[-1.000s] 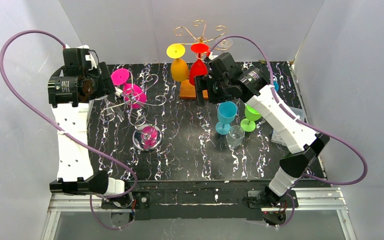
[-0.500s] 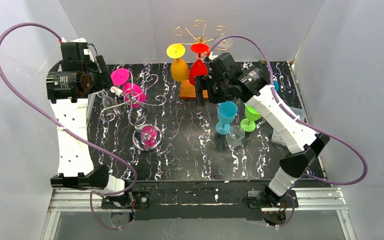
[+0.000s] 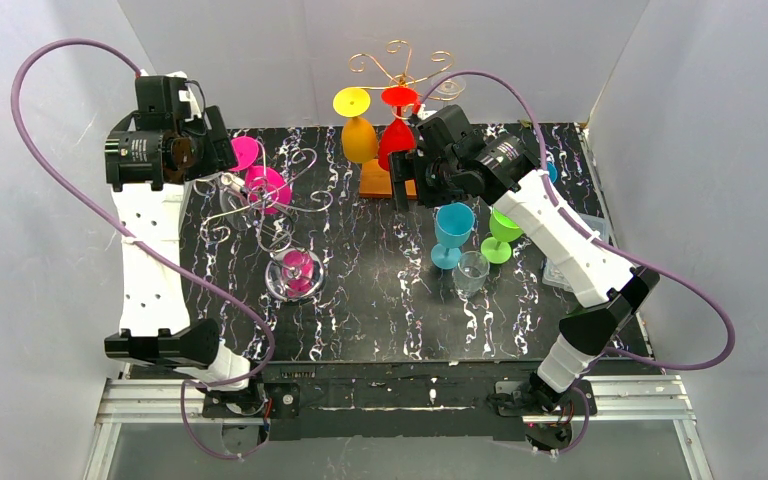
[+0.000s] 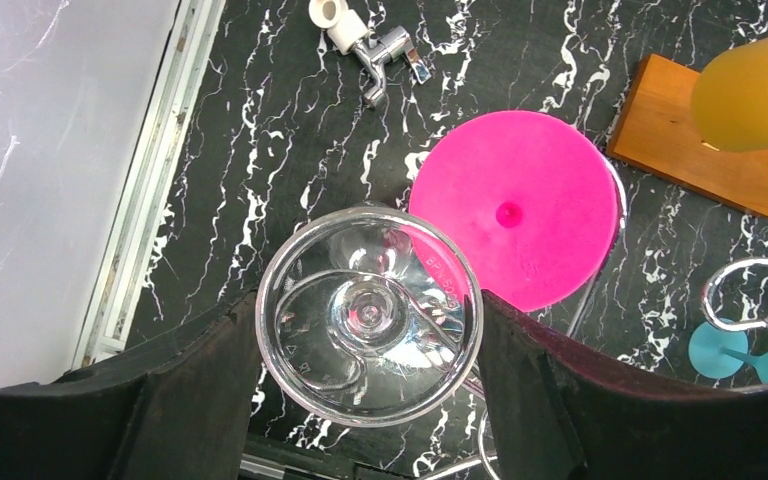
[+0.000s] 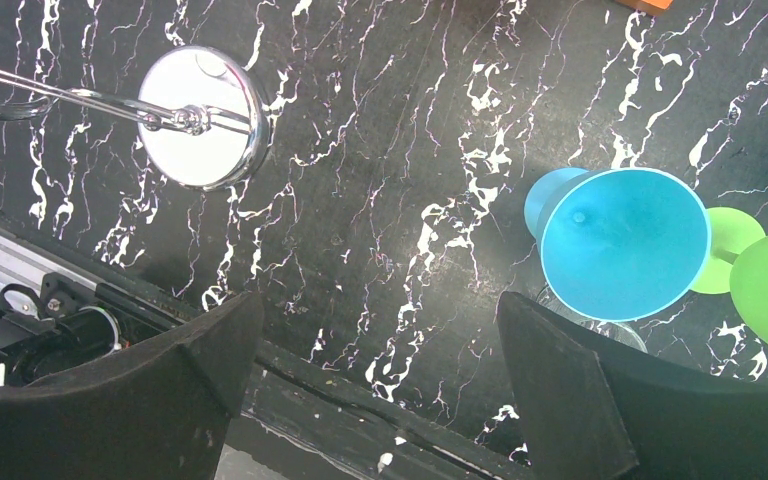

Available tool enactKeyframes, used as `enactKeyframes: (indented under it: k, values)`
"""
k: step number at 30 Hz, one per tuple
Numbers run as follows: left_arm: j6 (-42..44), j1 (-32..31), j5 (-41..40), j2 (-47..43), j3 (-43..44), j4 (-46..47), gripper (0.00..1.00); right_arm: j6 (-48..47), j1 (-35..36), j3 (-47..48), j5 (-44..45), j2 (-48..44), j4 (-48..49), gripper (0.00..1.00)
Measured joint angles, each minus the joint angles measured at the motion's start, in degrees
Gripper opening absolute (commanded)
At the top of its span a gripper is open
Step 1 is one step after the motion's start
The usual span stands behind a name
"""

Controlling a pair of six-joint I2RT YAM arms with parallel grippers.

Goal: Take the wine glass off the wine glass rack
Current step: Pick up the wine glass from the wine rack.

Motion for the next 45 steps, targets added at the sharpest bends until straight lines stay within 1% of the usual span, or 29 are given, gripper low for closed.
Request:
enactKeyframes:
  k: [7,17,26,35,45]
  values:
    - [0.0,0.0,2.3,-2.5,-1.3,0.3,0.30,0.0,0.0,0.0,0.0,0.0,0.0,0.96]
    - [-0.4,0.0,3.3,-7.6,-4.8,0.3,0.30,0.0,0.0,0.0,0.0,0.0,0.0,0.96]
    - [-1.0,0.0,3.4,-10.3,-6.9,-0.2,0.29,0.0,0.1,0.0,-0.1,0.0,0.0,0.97]
    - [-1.8,0.0,-0.2,-12.4,-9.3,-1.5,0.30,-0.1,0.1,0.2,-0.3,0.0,0.0,0.98]
    - [-2.4,0.0,-6.1,-14.0,-10.3,-2.5,0.29,-0.3,0.1,4.8,-1.2,0.8,-0.9,0.98]
